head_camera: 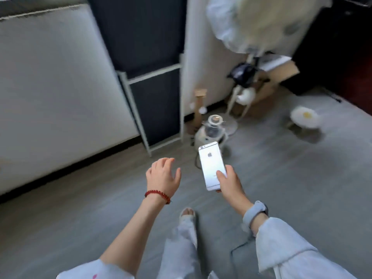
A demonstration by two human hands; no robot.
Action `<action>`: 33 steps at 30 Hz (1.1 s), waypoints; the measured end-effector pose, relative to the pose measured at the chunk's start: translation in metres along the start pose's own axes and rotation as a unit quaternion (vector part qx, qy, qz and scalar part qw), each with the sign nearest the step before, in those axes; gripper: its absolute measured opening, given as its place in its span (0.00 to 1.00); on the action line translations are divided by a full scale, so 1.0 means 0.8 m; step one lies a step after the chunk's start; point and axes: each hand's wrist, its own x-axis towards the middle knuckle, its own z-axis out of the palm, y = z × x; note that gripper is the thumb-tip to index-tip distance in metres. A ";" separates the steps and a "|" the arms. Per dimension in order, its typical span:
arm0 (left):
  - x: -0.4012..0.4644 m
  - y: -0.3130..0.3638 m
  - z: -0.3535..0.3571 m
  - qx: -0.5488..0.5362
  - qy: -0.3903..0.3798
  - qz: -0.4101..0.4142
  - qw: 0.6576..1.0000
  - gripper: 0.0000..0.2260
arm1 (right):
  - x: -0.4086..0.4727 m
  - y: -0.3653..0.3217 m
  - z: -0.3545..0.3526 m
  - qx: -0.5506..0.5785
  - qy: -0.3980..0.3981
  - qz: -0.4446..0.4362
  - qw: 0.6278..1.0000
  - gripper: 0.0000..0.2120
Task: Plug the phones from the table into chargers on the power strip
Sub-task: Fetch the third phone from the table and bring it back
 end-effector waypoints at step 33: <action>0.364 1.165 0.564 0.025 -0.272 0.515 0.812 0.20 | 0.427 0.243 -1.000 0.207 0.464 0.194 0.839 0.06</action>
